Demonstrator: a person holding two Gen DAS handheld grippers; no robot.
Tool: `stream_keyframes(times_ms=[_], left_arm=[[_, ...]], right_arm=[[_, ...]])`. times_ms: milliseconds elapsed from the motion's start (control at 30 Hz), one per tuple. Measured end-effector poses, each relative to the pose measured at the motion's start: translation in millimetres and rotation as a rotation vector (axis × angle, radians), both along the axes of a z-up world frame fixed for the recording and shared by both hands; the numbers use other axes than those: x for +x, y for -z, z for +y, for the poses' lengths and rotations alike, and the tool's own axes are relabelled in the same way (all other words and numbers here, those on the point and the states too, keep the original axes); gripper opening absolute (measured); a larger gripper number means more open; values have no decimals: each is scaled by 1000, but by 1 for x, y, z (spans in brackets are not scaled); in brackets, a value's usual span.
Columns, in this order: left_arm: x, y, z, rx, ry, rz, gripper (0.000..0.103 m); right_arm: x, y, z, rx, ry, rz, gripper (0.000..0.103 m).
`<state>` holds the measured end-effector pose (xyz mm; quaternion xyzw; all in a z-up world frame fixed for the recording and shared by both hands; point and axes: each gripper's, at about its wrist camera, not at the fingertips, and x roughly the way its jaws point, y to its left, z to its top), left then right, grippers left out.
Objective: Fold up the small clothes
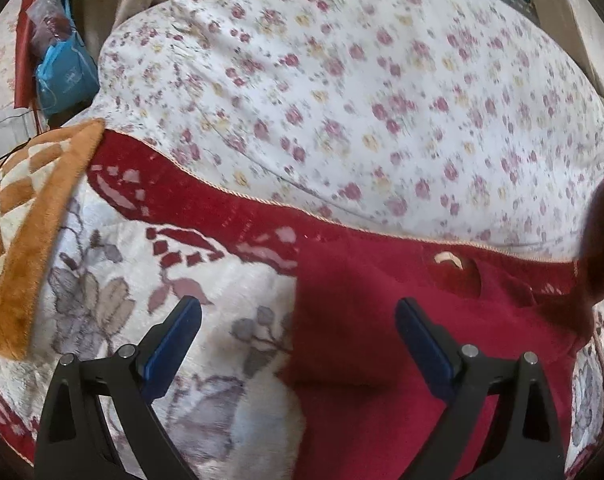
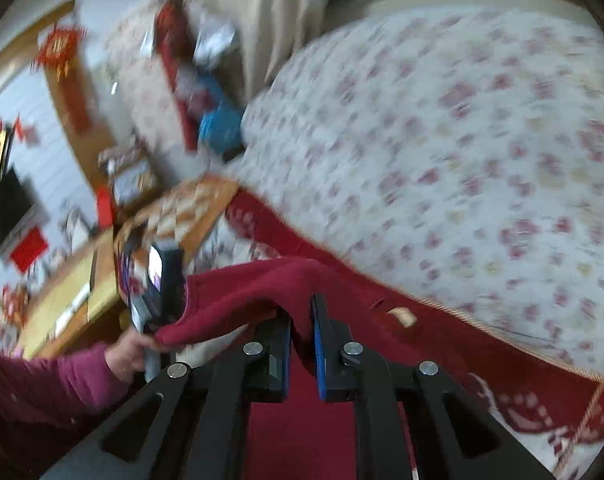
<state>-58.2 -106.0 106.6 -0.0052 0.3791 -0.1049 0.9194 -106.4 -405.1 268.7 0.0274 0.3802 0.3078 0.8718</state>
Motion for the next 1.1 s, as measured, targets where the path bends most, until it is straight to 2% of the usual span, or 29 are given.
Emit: stream_keyframes(times_ms=[167, 300, 367, 433, 467, 533, 600, 700, 833, 933, 1033, 1100], left_arm=[[6, -3, 21, -55, -20, 10, 97], [14, 4, 25, -40, -20, 29, 97], [19, 9, 23, -39, -11, 44, 97], [24, 14, 21, -33, -2, 63, 97], [27, 17, 20, -29, -5, 73, 97], [30, 20, 19, -34, -10, 88, 97], [32, 20, 17, -63, -12, 100, 97], [30, 17, 12, -74, -7, 98, 97], [24, 19, -4, -39, 18, 94, 97], [23, 25, -13, -24, 21, 108, 97], [22, 29, -19, -29, 14, 123, 97], [21, 30, -23, -34, 18, 127, 97]], right_arm=[[67, 78, 71, -109, -148, 166, 10], [121, 152, 97, -183, -141, 293, 12], [147, 186, 98, -240, -51, 310, 15], [169, 203, 87, -269, 75, 319, 27], [176, 207, 76, -271, 154, 322, 41], [178, 201, 54, -217, 252, 326, 45], [164, 181, 31, -139, 268, 306, 46], [113, 137, -1, -161, 291, 183, 55], [25, 96, -40, -221, 335, 49, 58], [-20, 104, -55, -294, 388, 53, 58], [-42, 132, -55, -406, 415, 70, 58], [-46, 148, -58, -398, 423, 104, 58]])
